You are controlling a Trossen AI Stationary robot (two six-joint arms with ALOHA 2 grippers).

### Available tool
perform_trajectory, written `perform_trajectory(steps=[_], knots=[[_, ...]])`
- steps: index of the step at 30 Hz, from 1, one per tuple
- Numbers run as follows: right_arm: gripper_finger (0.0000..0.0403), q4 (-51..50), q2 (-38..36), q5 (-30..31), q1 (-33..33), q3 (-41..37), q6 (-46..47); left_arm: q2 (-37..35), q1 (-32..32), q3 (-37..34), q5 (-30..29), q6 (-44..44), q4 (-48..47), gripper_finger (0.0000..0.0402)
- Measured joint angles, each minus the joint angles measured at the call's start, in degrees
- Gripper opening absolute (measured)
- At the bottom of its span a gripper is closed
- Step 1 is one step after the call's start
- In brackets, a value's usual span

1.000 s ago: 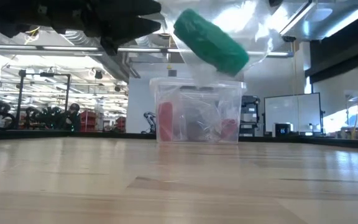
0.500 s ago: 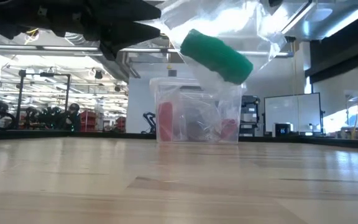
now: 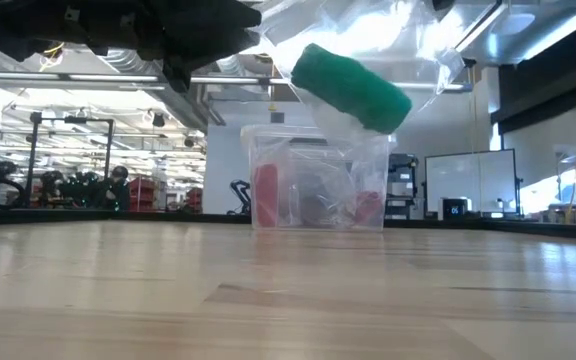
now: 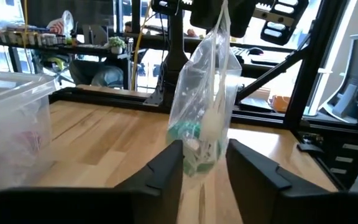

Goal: Roll bandage
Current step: Close the transparent zip lock bag

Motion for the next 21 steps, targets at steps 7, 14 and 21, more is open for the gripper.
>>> perform_trajectory(steps=[7,14,21], knots=[[0.0001,0.04,0.00,0.03,0.00,0.00,0.00,-0.02,0.38,0.00,0.00,2.05,0.20,0.0060],[0.0010,-0.10,0.01,-0.01,0.00,0.00,0.04,-0.01,1.49,0.00,-0.01,2.17,0.22,0.0004],[0.0039,-2.86,0.41,-0.46,0.00,0.83,2.33,-0.45,0.54,0.00,-0.07,4.20,-0.68,0.0001]])
